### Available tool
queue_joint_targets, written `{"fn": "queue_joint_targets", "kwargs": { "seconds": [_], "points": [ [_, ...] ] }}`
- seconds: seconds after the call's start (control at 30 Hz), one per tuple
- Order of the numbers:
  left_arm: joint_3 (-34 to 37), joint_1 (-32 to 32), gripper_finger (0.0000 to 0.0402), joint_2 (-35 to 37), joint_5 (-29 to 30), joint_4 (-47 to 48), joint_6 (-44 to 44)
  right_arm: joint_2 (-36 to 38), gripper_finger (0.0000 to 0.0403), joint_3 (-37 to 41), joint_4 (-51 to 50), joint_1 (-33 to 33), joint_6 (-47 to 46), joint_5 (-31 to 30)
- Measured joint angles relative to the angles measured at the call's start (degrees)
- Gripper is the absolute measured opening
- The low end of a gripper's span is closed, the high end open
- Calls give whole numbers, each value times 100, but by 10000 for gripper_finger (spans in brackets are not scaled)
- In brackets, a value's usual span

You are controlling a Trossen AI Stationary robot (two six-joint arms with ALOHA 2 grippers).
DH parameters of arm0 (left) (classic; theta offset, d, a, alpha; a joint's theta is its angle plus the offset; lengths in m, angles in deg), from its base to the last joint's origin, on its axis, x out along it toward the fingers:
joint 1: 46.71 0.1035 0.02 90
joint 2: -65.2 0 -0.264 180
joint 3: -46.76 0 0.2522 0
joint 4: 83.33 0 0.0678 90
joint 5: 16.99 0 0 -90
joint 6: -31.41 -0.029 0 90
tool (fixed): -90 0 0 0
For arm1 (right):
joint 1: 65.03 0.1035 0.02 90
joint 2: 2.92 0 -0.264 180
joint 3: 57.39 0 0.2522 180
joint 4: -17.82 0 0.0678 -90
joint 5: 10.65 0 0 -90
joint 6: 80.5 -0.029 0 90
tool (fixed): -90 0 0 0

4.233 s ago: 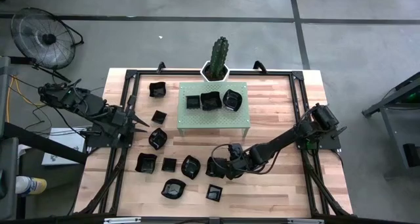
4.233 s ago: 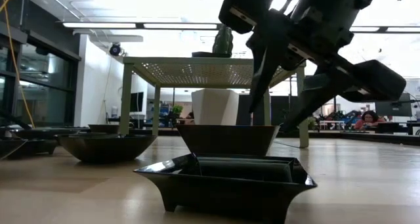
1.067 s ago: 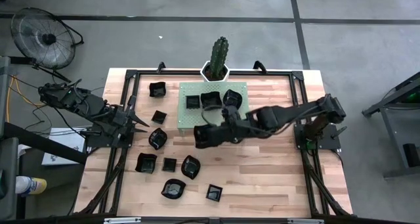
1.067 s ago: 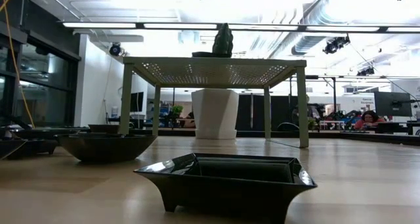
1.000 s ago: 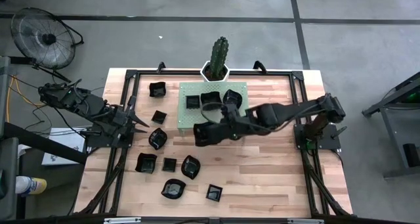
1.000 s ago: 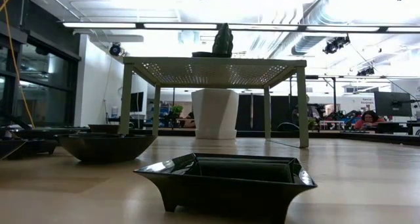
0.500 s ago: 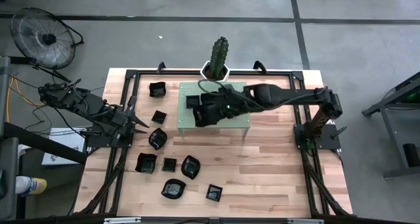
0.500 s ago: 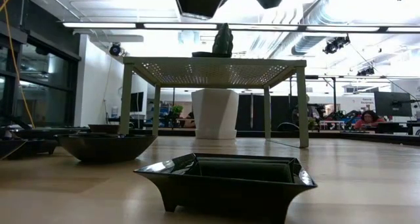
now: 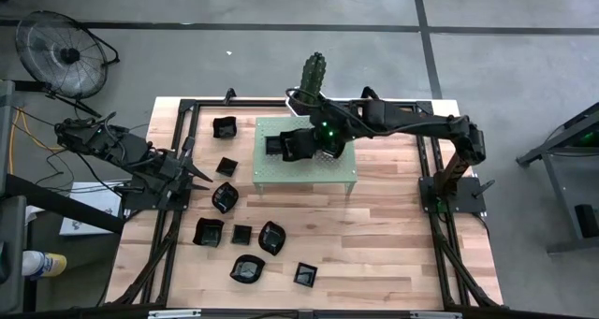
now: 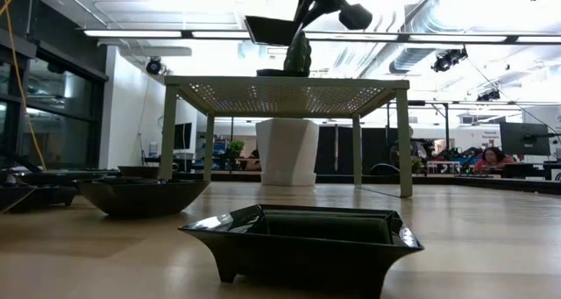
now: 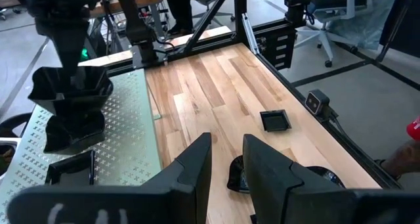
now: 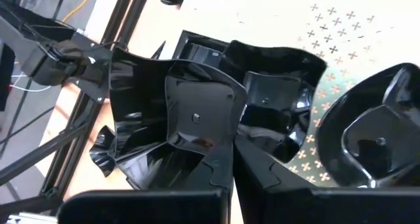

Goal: Pick & Place Mini shaped plates
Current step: Stack the distorted square plate on top of the distorted square plates on the shelf

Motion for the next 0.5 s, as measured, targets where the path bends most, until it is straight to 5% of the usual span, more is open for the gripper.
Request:
{"fn": "queue_joint_targets", "kwargs": {
  "seconds": [0.5],
  "points": [
    [0,0,85,0,0,0,0,-2,0,4,-262,-503,341,255]
  ]
}}
